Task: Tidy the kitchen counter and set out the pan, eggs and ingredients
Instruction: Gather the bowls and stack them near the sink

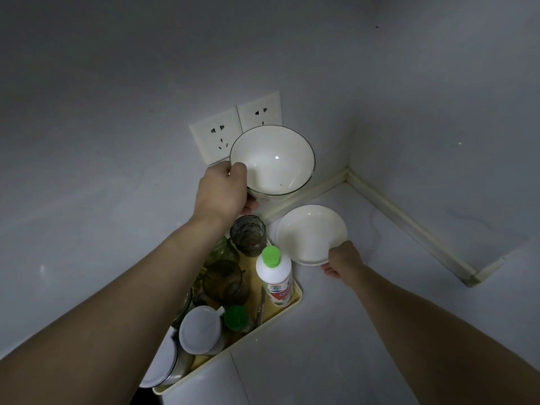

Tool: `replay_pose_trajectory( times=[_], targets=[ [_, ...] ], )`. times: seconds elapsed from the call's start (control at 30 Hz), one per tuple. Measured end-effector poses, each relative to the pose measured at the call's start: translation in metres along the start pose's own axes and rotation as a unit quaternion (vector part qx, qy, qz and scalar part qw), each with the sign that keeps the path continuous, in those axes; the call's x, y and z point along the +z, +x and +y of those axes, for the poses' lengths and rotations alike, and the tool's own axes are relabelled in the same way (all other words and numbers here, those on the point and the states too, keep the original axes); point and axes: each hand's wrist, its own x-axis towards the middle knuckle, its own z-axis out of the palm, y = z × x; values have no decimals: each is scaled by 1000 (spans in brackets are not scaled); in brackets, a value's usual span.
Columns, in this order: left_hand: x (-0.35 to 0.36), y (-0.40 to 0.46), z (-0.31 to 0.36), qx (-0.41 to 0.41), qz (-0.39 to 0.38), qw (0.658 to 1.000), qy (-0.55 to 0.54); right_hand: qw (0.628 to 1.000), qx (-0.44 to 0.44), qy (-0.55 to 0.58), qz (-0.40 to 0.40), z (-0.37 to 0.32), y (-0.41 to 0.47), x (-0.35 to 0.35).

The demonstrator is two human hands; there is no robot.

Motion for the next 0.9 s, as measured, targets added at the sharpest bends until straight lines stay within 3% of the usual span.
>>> replay_pose_trajectory(
  times=[0.9],
  targets=[
    [29, 25, -13, -58, -94, 994, -3, 998, -28, -59, -23, -13, -16, -6]
  ],
)
